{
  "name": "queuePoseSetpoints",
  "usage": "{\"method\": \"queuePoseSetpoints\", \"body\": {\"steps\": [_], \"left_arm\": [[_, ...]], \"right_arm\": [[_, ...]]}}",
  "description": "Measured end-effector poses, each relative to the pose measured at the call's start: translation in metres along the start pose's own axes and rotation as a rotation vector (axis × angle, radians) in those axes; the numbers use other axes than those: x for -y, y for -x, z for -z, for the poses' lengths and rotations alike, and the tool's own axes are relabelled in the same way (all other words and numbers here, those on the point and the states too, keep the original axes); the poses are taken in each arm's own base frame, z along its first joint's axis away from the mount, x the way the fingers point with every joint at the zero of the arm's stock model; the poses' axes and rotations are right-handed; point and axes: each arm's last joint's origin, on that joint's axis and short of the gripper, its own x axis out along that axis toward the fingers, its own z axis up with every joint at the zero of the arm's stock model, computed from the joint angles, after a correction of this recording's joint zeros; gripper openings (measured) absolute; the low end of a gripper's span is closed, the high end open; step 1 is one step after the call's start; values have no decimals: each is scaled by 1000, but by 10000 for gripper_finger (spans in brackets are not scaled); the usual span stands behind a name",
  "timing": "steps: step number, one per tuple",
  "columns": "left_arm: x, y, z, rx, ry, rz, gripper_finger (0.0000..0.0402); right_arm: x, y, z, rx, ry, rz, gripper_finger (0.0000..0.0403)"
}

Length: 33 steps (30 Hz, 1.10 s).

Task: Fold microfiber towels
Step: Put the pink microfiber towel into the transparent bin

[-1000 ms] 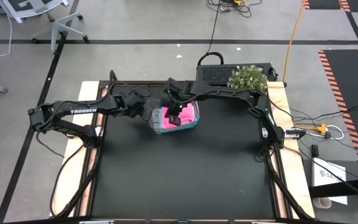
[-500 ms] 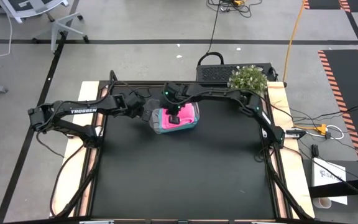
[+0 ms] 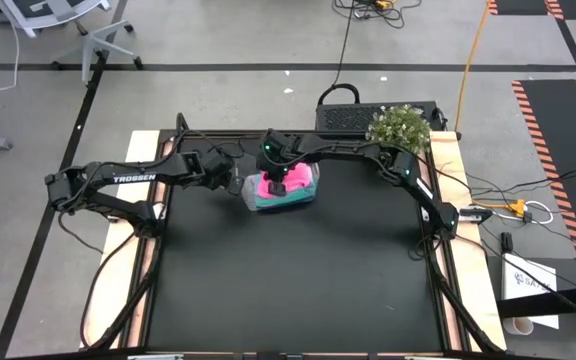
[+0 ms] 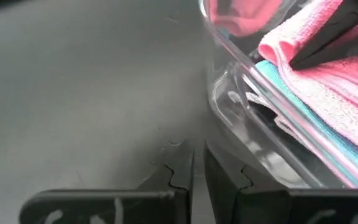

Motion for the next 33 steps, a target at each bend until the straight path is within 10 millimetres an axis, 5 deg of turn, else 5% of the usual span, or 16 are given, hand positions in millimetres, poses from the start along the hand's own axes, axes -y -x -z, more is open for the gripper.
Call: {"method": "queuePoseSetpoints", "body": {"steps": [6,12,20,26,33], "left_arm": [[0,0,0,1,-3,1,35],[0,0,0,1,-8,0,35],[0,0,0,0,-8,0,35],[0,0,0,1,-1,0,35],[0,0,0,0,0,1,35]], "right_arm": [[-9,23,-11,36,-63,-16,0],[-26,67,-32,117,-19,-10,0],[-44,119,-17,-94,2,-64,0],[-48,114,0,-252,-16,-164,0],[-45,83,12,-329,-17,-228,0]]}}
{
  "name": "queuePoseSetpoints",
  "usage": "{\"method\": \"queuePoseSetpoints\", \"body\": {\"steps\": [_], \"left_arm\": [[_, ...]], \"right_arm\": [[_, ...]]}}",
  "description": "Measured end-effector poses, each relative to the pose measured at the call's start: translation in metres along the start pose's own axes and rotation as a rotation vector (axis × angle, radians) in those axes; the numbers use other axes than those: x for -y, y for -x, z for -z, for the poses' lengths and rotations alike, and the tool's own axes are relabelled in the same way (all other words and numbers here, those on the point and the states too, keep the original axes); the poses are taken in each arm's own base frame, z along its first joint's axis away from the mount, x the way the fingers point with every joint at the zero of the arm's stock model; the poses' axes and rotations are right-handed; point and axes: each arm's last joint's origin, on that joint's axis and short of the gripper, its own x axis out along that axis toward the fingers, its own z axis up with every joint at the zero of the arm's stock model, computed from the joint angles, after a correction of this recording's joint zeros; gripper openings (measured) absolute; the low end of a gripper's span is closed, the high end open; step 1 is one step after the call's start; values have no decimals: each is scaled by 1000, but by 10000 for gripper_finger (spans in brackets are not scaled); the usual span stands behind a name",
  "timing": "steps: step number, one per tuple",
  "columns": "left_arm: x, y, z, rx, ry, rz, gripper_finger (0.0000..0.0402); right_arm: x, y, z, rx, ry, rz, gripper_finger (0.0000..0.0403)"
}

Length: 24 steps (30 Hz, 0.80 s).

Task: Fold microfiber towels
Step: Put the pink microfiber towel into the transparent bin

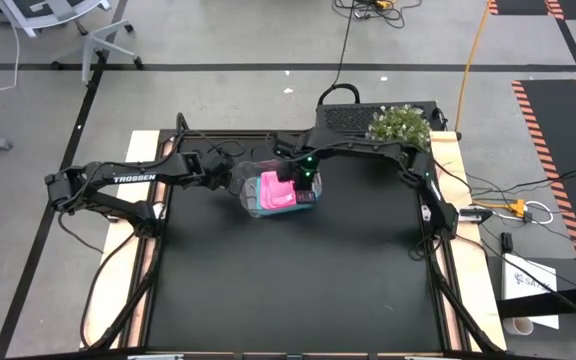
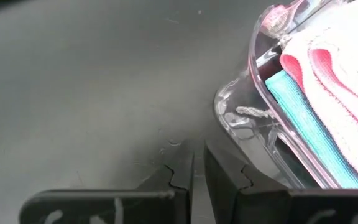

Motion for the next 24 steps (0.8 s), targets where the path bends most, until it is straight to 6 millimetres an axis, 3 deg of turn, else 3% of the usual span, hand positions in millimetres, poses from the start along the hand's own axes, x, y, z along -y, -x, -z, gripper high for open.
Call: {"method": "queuePoseSetpoints", "body": {"steps": [5,13,19,24], "left_arm": [[0,0,0,3,0,-4,35],[0,0,0,5,0,-6,35],[0,0,-1,9,1,-4,35],[1,0,0,2,4,5,35]], "right_arm": [[-2,-29,3,-74,10,-77,0],[-9,-66,28,-183,-3,-141,0],[-10,-60,23,-130,-20,-104,0],[-17,-27,11,23,-11,-35,0]]}}
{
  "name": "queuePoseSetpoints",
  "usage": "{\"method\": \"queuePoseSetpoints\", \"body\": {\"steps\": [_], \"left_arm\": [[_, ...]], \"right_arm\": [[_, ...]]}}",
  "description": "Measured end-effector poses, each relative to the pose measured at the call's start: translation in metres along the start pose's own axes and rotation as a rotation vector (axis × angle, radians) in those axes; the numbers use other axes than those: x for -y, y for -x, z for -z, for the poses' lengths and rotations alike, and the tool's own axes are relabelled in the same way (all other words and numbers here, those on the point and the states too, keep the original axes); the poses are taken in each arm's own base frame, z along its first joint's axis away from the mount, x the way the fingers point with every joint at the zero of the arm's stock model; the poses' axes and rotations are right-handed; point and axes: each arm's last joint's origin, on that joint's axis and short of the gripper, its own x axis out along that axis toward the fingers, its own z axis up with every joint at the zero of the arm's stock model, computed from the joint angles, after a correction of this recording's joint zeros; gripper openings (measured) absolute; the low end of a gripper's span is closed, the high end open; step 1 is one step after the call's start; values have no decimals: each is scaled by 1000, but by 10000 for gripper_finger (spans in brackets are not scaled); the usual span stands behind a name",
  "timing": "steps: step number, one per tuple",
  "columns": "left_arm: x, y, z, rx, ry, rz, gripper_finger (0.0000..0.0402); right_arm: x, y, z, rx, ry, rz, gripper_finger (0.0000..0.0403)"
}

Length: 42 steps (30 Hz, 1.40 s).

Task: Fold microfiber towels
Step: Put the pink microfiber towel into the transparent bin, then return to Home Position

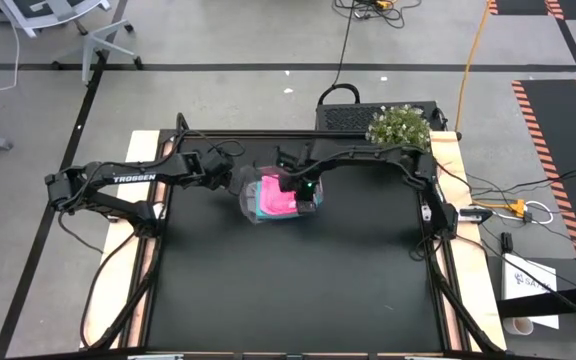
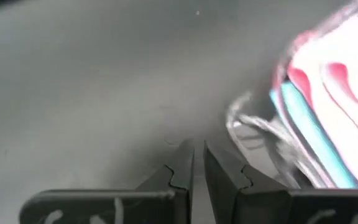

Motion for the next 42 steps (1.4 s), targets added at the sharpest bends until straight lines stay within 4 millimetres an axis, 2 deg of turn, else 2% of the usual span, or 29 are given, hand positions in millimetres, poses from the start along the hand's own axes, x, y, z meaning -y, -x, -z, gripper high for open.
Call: {"method": "queuePoseSetpoints", "body": {"steps": [6,12,15,18,21,25,27,29,32,36,39,42], "left_arm": [[7,2,9,-42,-19,16,35],[13,5,12,-5,-52,14,35],[14,16,6,33,-96,42,35],[9,35,4,83,-141,74,35],[-1,66,5,175,-161,132,35],[-24,107,17,296,-177,184,35],[-34,119,29,337,-183,229,35],[-41,122,41,361,-159,280,35],[-44,113,58,370,-132,360,35],[-37,92,76,409,-157,476,35],[-31,75,85,460,-145,522,35],[-29,53,96,416,-116,503,35]], "right_arm": [[-15,38,-3,91,27,79,0],[-27,72,-3,202,18,112,0],[-36,96,-4,295,50,173,0],[-43,121,4,382,59,242,0],[-46,138,26,457,18,286,0],[-52,147,71,589,-76,305,0],[-59,148,95,664,-104,306,0],[-68,147,117,733,-129,297,0],[-81,141,149,827,-161,272,0],[-94,132,188,956,-207,230,0],[-99,128,208,1012,-262,230,0],[-103,128,216,1042,-277,237,0]]}}
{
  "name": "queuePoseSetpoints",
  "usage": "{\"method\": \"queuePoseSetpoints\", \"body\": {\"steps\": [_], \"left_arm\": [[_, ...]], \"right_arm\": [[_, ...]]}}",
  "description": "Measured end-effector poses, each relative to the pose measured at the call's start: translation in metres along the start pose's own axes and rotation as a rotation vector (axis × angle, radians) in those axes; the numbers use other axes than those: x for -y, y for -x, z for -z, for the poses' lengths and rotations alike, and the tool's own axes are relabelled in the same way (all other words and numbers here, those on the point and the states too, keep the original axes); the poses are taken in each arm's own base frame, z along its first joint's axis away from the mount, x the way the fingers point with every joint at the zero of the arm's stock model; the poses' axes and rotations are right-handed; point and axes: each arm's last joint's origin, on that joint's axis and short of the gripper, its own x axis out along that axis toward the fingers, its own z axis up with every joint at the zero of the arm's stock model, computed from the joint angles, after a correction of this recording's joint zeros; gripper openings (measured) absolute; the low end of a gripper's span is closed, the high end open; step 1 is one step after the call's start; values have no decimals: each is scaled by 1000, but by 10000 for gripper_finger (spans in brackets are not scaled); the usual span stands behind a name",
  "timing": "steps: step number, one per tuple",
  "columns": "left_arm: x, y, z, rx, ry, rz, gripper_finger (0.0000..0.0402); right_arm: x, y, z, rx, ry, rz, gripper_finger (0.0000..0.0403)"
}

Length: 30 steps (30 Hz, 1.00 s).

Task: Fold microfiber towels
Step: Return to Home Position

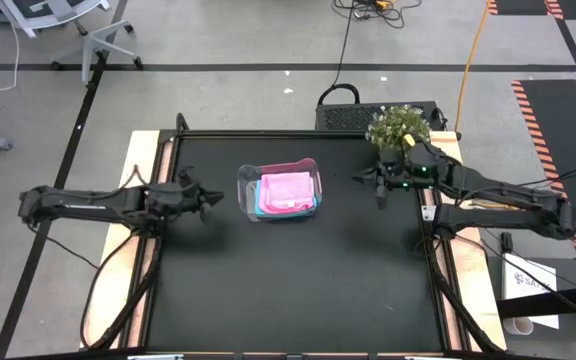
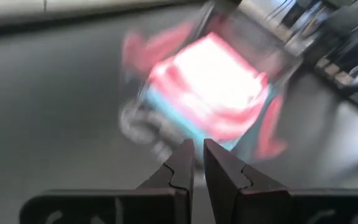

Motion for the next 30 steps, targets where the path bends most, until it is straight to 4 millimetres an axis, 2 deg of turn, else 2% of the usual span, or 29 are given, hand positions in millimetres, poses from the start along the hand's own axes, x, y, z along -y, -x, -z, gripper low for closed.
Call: {"method": "queuePoseSetpoints", "body": {"steps": [4,14,22,30], "left_arm": [[-5,-14,16,-62,50,-45,35],[2,-44,21,-78,8,-61,35],[-1,-59,12,13,2,-69,35],[-7,-61,2,75,-18,-82,35]], "right_arm": [[-1,2,0,10,2,-5,0],[1,-2,1,-10,-20,2,0],[1,-2,1,-7,-39,6,0],[1,-2,1,-7,-42,7,0]]}}
